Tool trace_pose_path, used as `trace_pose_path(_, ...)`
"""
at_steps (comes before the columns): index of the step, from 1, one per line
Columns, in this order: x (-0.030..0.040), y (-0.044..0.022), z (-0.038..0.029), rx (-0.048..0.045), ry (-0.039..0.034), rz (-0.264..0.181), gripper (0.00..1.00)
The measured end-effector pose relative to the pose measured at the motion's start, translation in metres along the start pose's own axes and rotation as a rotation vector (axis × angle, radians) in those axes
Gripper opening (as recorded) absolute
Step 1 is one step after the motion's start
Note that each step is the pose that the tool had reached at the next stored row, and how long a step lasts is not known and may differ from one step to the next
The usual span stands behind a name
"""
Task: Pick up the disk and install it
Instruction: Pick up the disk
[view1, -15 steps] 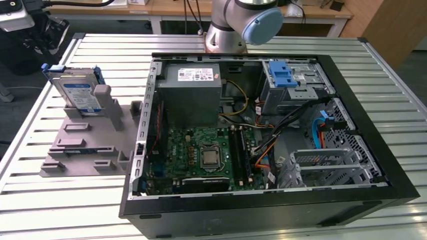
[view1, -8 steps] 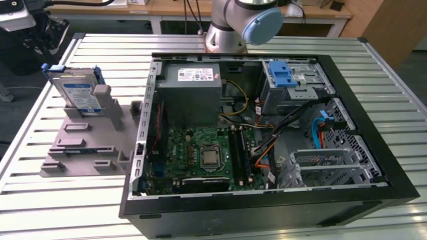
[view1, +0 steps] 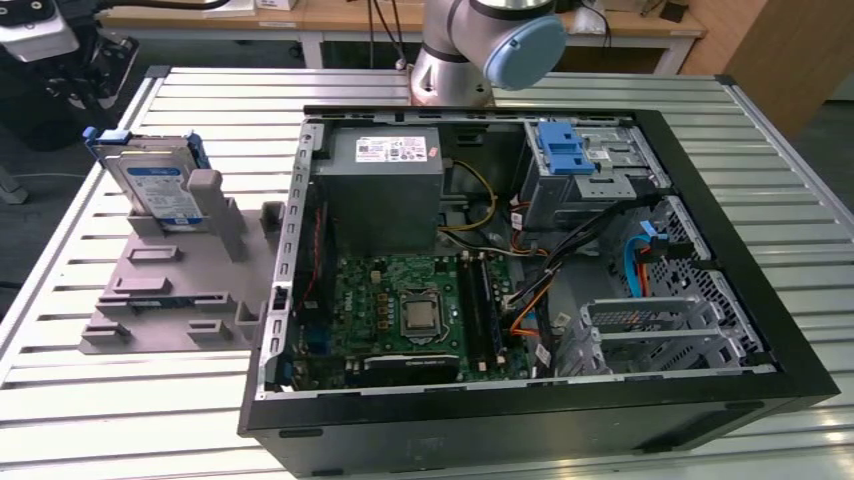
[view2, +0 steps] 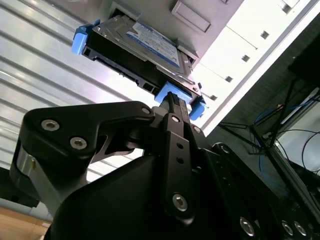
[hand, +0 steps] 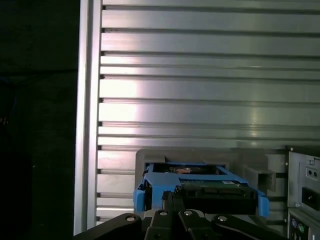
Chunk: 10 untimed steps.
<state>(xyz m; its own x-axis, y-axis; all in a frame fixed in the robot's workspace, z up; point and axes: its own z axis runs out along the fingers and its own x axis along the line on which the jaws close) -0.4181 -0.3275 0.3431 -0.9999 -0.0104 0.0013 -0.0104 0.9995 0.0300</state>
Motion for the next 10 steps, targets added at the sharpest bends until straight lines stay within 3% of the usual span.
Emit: trace_pose_path(10, 0.0000, 0.0000, 0.0000, 0.0001, 0.0022, -0.072, 0.11)
